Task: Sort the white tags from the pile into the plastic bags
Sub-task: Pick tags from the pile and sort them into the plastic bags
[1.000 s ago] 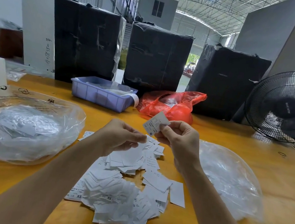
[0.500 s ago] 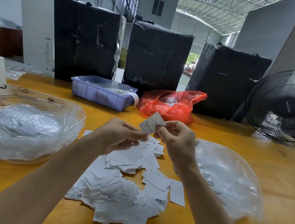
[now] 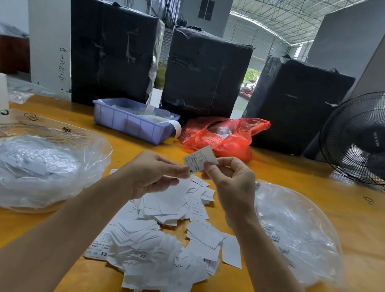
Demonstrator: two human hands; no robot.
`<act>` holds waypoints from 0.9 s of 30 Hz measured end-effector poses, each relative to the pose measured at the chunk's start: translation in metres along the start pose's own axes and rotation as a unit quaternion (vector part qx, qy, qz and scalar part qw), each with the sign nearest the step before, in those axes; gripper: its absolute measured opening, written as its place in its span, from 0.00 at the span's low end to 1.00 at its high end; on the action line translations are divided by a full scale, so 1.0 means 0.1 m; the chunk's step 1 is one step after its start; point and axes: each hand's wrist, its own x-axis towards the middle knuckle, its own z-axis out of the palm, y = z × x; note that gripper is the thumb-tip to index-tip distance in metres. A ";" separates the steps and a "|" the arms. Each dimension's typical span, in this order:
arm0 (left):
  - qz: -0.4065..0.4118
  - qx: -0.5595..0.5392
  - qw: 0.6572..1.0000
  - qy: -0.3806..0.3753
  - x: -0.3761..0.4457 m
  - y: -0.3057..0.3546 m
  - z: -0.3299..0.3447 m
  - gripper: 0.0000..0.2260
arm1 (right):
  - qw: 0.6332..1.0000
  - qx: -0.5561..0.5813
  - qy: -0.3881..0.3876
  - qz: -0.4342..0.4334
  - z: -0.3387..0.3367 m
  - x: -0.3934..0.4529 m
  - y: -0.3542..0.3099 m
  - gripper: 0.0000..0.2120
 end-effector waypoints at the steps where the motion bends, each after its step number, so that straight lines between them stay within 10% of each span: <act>1: 0.000 0.002 1.000 0.005 0.00 0.00 0.00 0.07 | 1.000 -0.001 0.005 -0.003 0.00 0.00 0.00 0.06; 27: -0.002 0.000 1.000 -0.012 0.00 -0.01 0.01 0.07 | 0.999 0.008 0.030 -0.019 -0.01 0.01 0.01 0.06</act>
